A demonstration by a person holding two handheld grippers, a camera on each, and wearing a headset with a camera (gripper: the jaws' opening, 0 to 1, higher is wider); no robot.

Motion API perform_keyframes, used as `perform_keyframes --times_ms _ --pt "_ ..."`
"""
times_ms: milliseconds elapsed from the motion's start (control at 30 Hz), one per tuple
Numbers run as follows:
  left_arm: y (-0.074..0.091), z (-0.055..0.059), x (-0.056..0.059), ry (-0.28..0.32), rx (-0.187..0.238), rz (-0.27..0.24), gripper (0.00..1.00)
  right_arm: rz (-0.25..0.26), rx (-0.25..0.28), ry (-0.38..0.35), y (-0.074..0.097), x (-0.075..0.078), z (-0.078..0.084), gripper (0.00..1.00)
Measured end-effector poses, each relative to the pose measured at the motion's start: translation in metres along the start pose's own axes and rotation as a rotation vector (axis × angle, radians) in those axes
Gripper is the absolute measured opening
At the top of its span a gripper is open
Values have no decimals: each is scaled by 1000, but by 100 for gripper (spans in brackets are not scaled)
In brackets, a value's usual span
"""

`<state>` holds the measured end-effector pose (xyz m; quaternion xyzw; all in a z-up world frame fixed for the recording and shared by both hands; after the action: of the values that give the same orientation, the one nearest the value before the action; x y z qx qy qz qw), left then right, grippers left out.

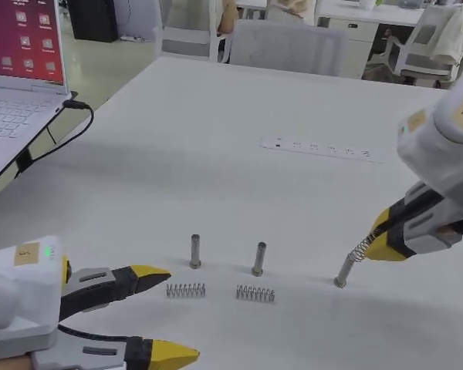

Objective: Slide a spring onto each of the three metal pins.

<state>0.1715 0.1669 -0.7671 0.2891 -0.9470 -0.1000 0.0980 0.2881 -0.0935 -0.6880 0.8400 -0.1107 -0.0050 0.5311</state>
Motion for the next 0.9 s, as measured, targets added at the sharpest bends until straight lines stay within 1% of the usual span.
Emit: perform_keyframes --times_ms 100,233,400,467,633,900 --pt "0 1 1 -4 -7 3 61 8 -39 8 -3 6 3 8" --pt "0 1 1 -1 -4 3 62 -4 -53 6 -8 13 3 8" --pt "0 2 1 -2 -5 3 63 -7 -75 10 -15 19 4 8" --pt "0 2 1 -1 -3 2 64 -14 -75 9 -17 20 4 8" --pt "0 4 2 2 -5 4 64 -27 -102 16 -24 22 6 8" --pt "0 5 3 10 -5 3 65 -44 -113 15 -29 24 7 8"
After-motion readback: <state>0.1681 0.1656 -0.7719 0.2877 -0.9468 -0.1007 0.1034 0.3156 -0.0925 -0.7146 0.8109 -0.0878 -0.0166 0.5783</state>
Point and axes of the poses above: the centre of the closed fingertips' face, and the gripper's own axes: y roughly backward along the fingers, x roughly to its right, z roughly out of its underside, the point moved 7 cm from there along y, roughly backward along the fingers, and after that the axes turned 2 degrees about x, right-handed, at the moved point
